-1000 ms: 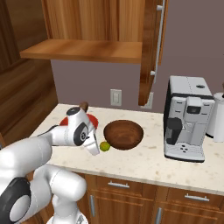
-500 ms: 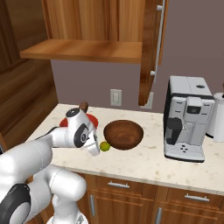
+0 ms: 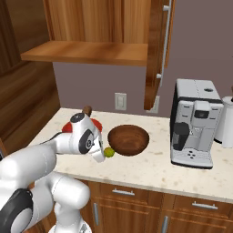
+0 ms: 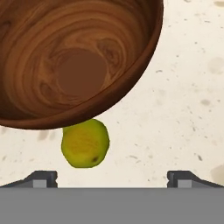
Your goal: Pick both bowls and place them on the counter. Then place the pear in one bowl and place the kebab skewer in the other bowl.
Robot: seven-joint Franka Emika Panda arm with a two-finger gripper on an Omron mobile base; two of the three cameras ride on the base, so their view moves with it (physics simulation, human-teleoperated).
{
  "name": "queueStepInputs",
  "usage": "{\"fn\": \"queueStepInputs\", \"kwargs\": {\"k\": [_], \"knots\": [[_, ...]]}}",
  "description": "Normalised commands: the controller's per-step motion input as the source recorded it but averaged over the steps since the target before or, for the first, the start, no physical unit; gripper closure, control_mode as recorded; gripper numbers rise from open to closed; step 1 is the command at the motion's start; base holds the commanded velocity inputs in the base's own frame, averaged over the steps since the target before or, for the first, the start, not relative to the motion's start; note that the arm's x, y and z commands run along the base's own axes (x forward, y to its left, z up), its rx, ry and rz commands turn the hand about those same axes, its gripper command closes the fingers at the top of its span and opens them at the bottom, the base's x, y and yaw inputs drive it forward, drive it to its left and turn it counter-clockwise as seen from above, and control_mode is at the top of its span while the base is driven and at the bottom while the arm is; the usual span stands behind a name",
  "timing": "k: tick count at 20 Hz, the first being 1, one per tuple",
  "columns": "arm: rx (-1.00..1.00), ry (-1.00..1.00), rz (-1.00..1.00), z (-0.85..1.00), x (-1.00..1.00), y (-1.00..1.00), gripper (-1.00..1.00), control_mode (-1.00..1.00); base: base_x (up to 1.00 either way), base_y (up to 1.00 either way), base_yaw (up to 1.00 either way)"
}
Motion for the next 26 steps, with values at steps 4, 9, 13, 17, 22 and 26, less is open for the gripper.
{"fn": "queueStepInputs", "kwargs": {"k": [4, 9, 13, 17, 22, 26], "knots": [[0.00, 0.00, -0.01, -0.05, 0.00, 0.02, -1.00, -1.00, 0.00, 0.00, 0.00], [0.00, 0.00, 0.00, -0.07, 0.00, -0.01, -1.00, -1.00, 0.00, 0.00, 0.00], [0.00, 0.00, 0.00, -0.10, 0.00, -0.02, -1.00, -1.00, 0.00, 0.00, 0.00], [0.00, 0.00, 0.00, -0.13, 0.00, -0.03, -1.00, -1.00, 0.00, 0.00, 0.00], [0.00, 0.00, -0.05, -0.24, 0.05, 0.00, -1.00, -1.00, 0.00, 0.00, 0.00], [0.00, 0.00, -0.02, -0.24, 0.06, 0.00, -1.00, -1.00, 0.00, 0.00, 0.00]]}}
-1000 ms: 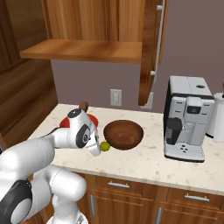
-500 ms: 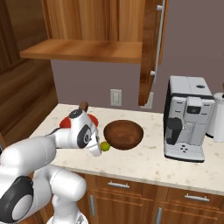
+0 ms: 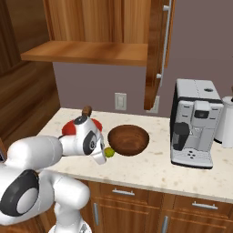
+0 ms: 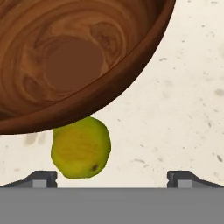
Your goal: Pick both bowls and place them on the counter. Then place the pear in one bowl and place the kebab skewer in the other bowl.
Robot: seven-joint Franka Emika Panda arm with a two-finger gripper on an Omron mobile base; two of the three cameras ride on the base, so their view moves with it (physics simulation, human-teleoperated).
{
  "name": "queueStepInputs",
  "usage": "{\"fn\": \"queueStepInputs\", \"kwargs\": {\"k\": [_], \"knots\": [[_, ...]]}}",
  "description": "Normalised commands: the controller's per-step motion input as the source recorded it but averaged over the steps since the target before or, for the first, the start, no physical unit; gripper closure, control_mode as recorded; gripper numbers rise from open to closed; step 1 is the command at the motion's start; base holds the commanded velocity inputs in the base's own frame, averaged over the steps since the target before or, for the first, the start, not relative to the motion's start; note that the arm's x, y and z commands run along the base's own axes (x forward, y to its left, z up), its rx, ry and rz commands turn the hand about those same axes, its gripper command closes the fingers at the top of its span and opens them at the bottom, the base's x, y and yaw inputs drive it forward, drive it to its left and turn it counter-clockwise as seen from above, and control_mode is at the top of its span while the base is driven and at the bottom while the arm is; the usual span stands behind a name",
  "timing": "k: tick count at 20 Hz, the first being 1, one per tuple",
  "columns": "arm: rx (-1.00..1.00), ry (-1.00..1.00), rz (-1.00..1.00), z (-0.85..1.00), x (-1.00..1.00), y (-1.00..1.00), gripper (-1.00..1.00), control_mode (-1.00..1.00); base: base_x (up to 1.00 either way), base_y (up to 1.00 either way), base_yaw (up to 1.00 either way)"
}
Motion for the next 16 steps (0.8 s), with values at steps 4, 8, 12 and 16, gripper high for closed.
{"fn": "queueStepInputs", "kwargs": {"k": [4, 8, 12, 16], "knots": [[-0.01, 0.00, -0.02, -0.16, 0.11, 0.00, -1.00, -1.00, 0.00, 0.00, 0.00], [-0.01, 0.00, 0.00, -0.09, 0.23, 0.01, -1.00, -1.00, 0.00, 0.00, 0.00], [-0.01, 0.00, 0.00, -0.06, 0.19, 0.00, -1.00, -1.00, 0.00, 0.00, 0.00], [0.00, 0.00, 0.00, -0.09, 0.07, 0.00, -1.00, -1.00, 0.00, 0.00, 0.00]]}}
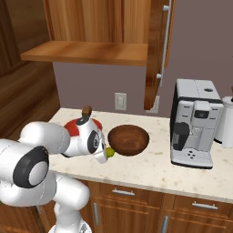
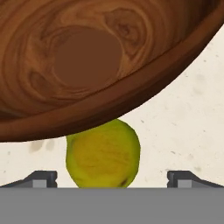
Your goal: Pick both bowls and place them on the counter. Then place the pear in one bowl and place the kebab skewer in the other bowl.
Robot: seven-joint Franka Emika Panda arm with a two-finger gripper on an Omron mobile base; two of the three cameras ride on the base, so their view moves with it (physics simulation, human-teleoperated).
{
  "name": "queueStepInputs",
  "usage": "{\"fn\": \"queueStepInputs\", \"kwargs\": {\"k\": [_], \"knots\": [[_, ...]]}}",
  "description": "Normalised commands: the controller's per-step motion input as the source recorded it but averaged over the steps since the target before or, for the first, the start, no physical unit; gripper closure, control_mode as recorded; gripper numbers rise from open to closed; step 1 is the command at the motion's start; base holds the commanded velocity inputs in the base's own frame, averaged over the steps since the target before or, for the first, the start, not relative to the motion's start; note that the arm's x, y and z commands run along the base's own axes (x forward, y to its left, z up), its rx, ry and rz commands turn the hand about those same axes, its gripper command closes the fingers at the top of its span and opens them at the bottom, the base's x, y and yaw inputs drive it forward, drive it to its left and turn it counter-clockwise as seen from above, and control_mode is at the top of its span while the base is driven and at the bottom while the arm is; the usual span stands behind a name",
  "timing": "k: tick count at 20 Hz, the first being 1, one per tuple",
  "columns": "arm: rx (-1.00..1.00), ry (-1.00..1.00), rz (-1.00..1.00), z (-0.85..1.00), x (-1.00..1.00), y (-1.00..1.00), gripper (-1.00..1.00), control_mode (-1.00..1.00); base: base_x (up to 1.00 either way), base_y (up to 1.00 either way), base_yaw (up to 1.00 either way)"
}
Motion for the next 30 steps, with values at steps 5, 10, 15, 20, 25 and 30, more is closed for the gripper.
{"fn": "queueStepInputs", "kwargs": {"k": [5, 10, 15, 20, 25, 30], "knots": [[0.00, 0.00, 0.00, -0.15, 0.00, -0.02, -1.00, -1.00, 0.00, 0.00, 0.00], [0.00, 0.00, 0.00, -0.10, 0.00, -0.08, -1.00, -1.00, 0.00, 0.00, 0.00], [0.00, 0.00, 0.00, -0.02, 0.00, -0.07, -1.00, -1.00, 0.00, 0.00, 0.00], [0.00, -0.02, 0.00, -0.04, 0.00, 0.00, -1.00, -1.00, 0.00, 0.00, 0.00], [0.00, -0.01, 0.00, -0.14, 0.00, 0.00, 1.00, -1.00, 0.00, 0.00, 0.00], [0.00, 0.00, 0.00, -0.07, 0.00, -0.02, 1.00, -1.00, 0.00, 0.00, 0.00]]}}
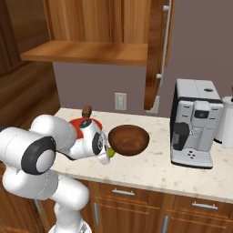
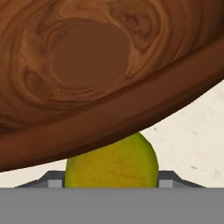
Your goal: Pick both bowls and place them on the counter. Then place the pear in one bowl and place the kebab skewer in the other bowl.
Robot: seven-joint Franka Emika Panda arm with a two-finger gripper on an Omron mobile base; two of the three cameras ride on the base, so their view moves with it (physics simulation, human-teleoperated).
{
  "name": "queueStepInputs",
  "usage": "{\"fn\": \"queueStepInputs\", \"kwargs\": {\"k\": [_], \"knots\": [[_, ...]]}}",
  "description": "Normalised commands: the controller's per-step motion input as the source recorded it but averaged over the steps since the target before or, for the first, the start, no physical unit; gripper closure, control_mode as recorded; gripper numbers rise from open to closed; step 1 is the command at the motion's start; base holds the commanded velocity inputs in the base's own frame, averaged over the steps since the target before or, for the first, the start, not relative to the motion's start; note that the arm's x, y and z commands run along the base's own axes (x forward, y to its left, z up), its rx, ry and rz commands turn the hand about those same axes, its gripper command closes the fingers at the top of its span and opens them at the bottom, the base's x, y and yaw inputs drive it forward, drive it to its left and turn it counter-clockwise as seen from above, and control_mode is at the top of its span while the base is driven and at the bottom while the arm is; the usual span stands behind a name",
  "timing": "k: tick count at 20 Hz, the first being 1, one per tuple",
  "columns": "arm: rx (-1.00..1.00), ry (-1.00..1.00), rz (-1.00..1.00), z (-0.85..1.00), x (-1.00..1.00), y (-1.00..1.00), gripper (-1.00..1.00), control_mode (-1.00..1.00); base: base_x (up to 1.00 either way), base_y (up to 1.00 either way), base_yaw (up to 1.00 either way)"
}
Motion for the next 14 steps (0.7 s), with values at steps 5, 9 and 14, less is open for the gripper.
{"fn": "queueStepInputs", "kwargs": {"k": [5, 9, 14], "knots": [[0.02, 0.00, 0.00, 0.05, -0.16, 0.22, 1.00, -1.00, 0.00, 0.00, 0.00], [0.01, 0.00, 0.00, 0.29, -0.30, 0.60, 1.00, -1.00, 0.00, 0.00, 0.00], [0.03, 0.00, 0.00, 0.41, -0.31, 0.29, 1.00, -1.00, 0.00, 0.00, 0.00]]}}
